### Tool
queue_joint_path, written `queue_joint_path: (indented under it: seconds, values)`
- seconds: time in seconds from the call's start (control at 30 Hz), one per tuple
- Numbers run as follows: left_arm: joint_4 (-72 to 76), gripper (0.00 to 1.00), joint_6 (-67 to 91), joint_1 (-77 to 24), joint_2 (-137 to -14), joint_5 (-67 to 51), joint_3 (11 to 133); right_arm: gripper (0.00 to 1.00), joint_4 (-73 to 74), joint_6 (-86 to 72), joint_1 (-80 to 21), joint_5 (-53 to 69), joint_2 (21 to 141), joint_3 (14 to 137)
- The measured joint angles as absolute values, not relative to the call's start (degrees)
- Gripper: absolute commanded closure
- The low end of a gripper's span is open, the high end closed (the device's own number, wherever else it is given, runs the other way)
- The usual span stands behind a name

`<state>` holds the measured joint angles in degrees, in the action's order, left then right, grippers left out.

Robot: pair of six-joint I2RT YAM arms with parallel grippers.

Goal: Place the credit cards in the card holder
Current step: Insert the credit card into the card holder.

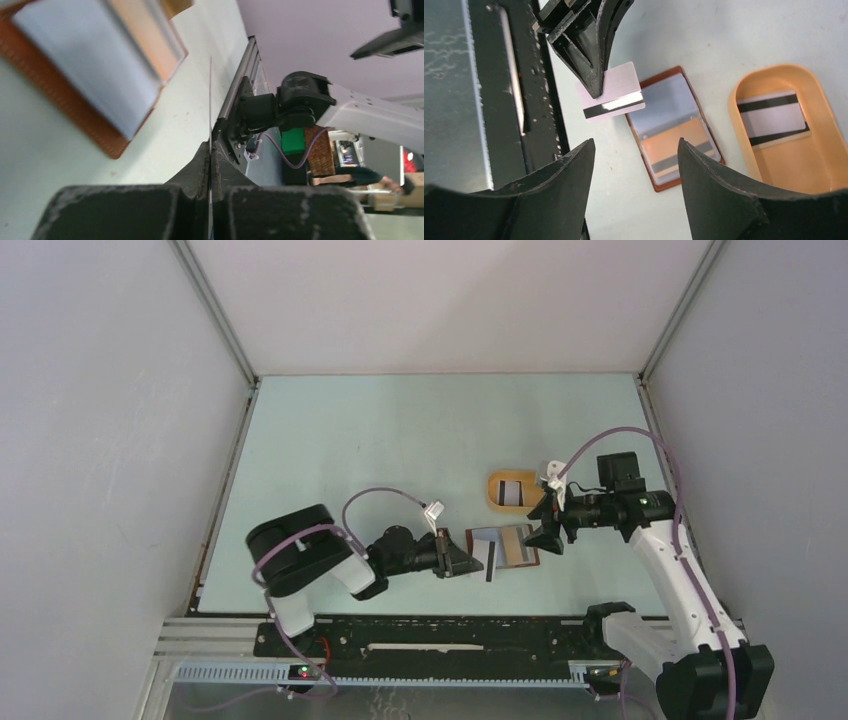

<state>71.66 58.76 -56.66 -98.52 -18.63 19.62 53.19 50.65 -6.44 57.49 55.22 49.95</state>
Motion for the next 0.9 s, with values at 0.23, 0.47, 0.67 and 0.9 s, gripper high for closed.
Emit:
queue_joint_path:
  seconds: [0.23, 0.47, 0.67, 0.9]
  values:
    - [70.0, 1.0, 67.3, -54.7, -106.6, -21.2, 23.8, 0.44, 50.2, 50.7, -10.7, 48.4, 62.7, 49.1]
    - [59.4, 1.0, 66.5, -53.1, -106.5, -24.1, 29.9, 0.6, 49.2, 51.6, -13.3, 42.5, 69.4, 49.0]
    - [52.4, 1.0, 65.3, -51.7, -106.5, -27.5, 33.3, 0.59, 44.8, 54.2, -15.3, 35.5, 70.4, 44.8]
    - [47.7, 0.99, 63.9, -49.5, -107.7, -31.3, 36.3, 0.57, 42.4, 58.6, -17.9, 30.0, 70.5, 41.6]
